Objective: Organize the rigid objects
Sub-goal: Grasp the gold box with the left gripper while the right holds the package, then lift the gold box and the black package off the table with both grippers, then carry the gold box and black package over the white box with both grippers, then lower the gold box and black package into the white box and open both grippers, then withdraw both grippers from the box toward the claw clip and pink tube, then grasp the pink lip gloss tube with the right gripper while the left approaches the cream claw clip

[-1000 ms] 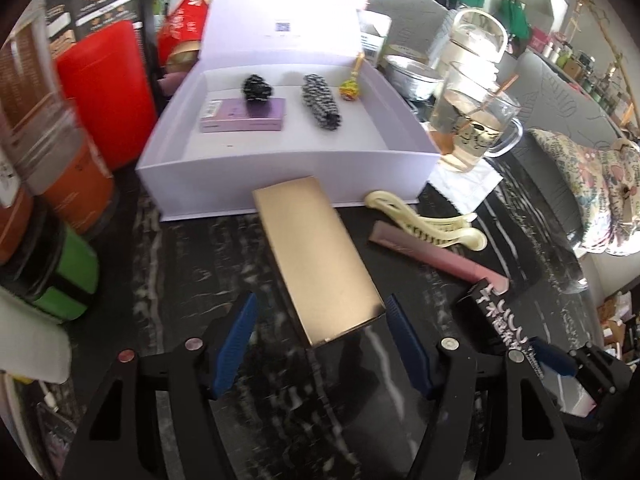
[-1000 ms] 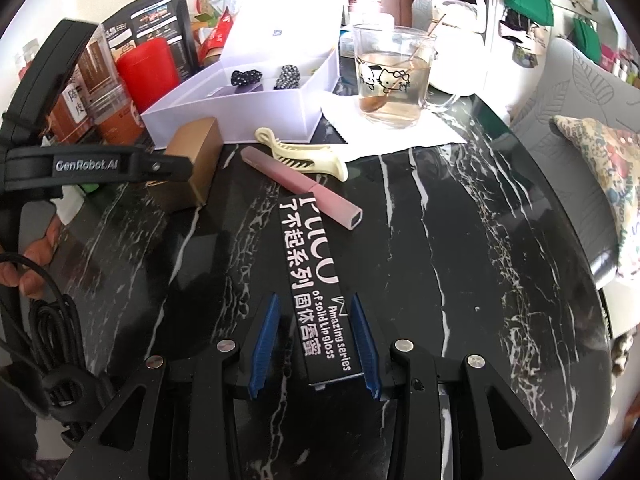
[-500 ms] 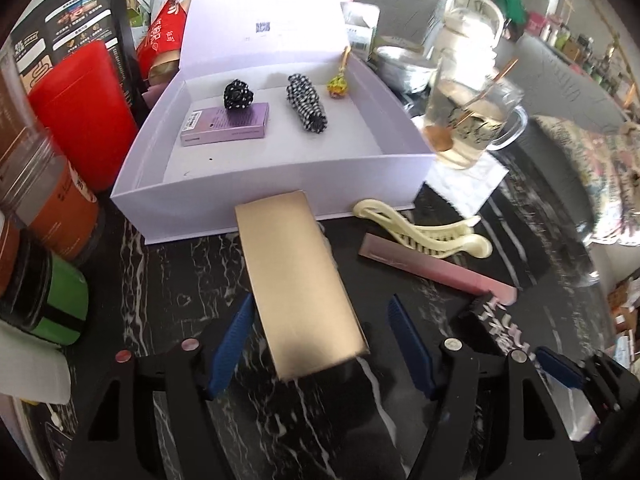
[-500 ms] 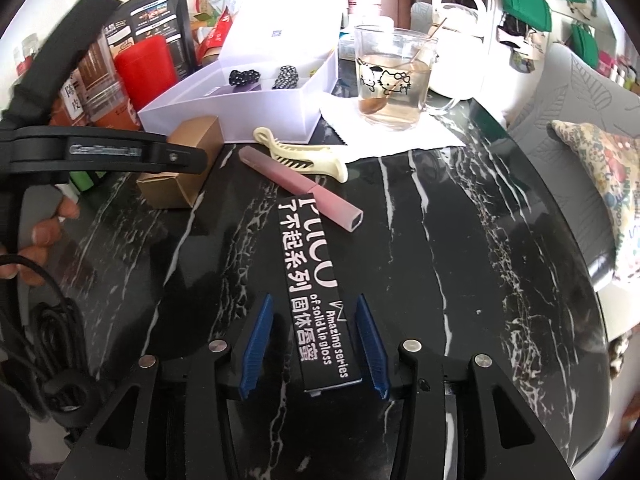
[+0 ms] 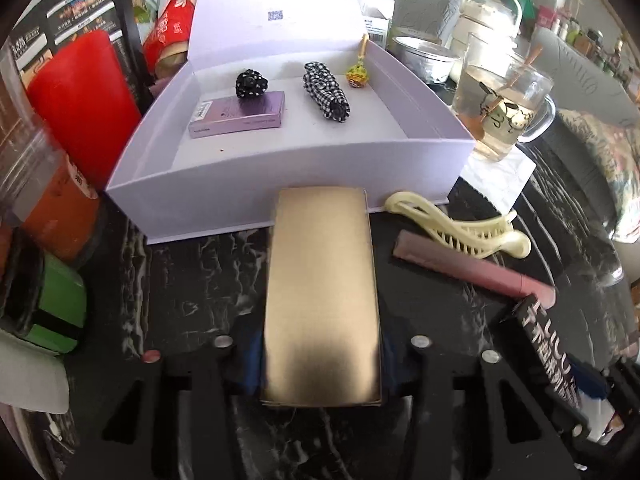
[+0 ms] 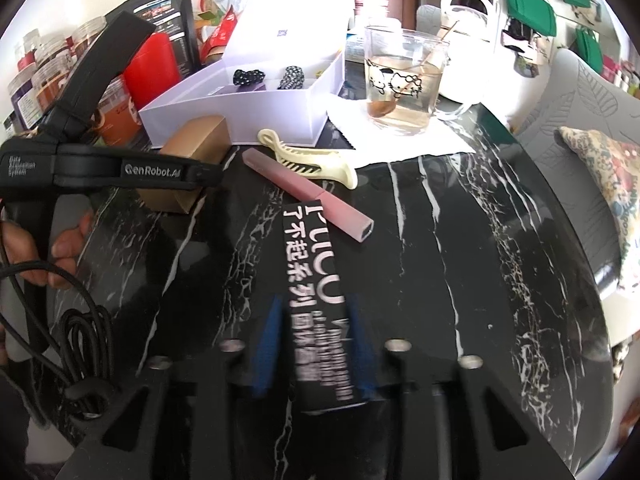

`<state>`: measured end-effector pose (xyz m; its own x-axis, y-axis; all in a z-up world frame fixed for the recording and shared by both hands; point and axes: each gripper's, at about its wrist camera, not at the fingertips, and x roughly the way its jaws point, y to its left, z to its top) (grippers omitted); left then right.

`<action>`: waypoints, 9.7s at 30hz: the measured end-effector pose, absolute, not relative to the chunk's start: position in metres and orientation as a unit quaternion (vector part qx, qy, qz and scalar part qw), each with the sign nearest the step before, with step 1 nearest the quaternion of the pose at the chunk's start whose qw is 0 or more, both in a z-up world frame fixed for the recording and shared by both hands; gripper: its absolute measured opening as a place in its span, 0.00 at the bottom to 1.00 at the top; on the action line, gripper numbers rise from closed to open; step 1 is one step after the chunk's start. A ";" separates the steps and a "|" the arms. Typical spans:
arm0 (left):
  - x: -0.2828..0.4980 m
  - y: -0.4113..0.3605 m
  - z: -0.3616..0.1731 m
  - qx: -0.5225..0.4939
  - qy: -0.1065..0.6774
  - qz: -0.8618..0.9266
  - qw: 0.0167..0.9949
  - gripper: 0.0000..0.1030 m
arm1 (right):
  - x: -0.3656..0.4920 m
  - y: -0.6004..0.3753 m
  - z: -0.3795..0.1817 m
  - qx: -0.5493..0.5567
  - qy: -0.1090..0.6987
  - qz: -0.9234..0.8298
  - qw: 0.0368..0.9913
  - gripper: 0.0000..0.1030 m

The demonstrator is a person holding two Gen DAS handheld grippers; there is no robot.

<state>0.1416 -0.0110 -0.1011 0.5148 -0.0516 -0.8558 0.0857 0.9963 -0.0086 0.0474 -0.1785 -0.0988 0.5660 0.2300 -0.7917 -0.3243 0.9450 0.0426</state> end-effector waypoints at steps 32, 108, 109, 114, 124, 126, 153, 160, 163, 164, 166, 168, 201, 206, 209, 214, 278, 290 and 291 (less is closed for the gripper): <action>0.042 0.012 -0.099 0.025 0.494 -0.065 0.866 0.50 | 0.004 -0.158 -0.100 -0.056 0.437 0.178 0.880 0.43; 0.150 0.024 0.034 0.003 0.355 -0.088 0.931 0.42 | 0.115 -0.122 0.025 -0.069 0.316 0.241 0.915 0.24; 0.154 0.025 0.034 0.001 0.354 -0.088 0.931 0.42 | 0.120 -0.121 0.025 -0.070 0.316 0.241 0.915 0.24; 0.178 0.031 0.032 -0.003 0.354 -0.082 0.932 0.42 | 0.147 -0.114 0.027 -0.072 0.314 0.243 0.915 0.24; 0.226 0.050 0.027 -0.021 0.351 -0.055 0.935 0.42 | 0.199 -0.100 0.026 -0.072 0.314 0.240 0.916 0.25; 0.236 0.053 0.026 -0.023 0.351 -0.047 0.935 0.42 | 0.209 -0.097 0.027 -0.070 0.315 0.239 0.916 0.24; 0.321 0.061 -0.037 -0.027 0.439 -0.041 0.897 0.42 | 0.312 -0.071 -0.040 -0.078 0.404 0.193 0.891 0.25; 0.326 0.057 -0.048 -0.018 0.454 -0.030 0.890 0.42 | 0.318 -0.065 -0.054 -0.100 0.413 0.196 0.884 0.25; 0.328 0.058 -0.052 -0.032 0.461 -0.032 0.886 0.42 | 0.317 -0.065 -0.057 -0.096 0.419 0.207 0.879 0.25; 0.328 0.059 -0.054 -0.035 0.461 -0.030 0.886 0.42 | 0.316 -0.064 -0.057 -0.097 0.419 0.209 0.879 0.25; 0.328 0.060 -0.056 -0.038 0.464 -0.025 0.885 0.42 | 0.315 -0.064 -0.056 -0.101 0.417 0.209 0.879 0.25; 0.327 0.060 -0.058 -0.038 0.467 -0.022 0.883 0.42 | 0.315 -0.064 -0.056 -0.102 0.417 0.209 0.879 0.25; 0.279 0.064 0.006 -0.036 0.436 0.039 0.898 0.67 | 0.273 -0.083 0.004 -0.092 0.379 0.214 0.896 0.39; 0.262 0.060 0.027 -0.033 0.417 0.037 0.907 0.68 | 0.256 -0.088 0.022 -0.094 0.362 0.216 0.902 0.39; 0.251 0.057 0.039 -0.032 0.406 0.036 0.912 0.68 | 0.245 -0.091 0.032 -0.095 0.352 0.218 0.905 0.39; 0.233 0.051 0.055 -0.029 0.388 0.035 0.920 0.68 | 0.226 -0.097 0.046 -0.095 0.334 0.217 0.912 0.39; 0.091 0.005 -0.040 -0.038 0.431 -0.014 0.902 0.76 | 0.124 -0.161 -0.067 -0.081 0.408 0.276 0.866 0.45; 0.105 0.003 -0.058 -0.055 0.438 -0.026 0.897 0.76 | 0.135 -0.156 -0.101 -0.096 0.436 0.283 0.849 0.45; 0.108 0.002 -0.059 -0.058 0.442 -0.027 0.895 0.76 | 0.134 -0.156 -0.101 -0.098 0.434 0.284 0.849 0.45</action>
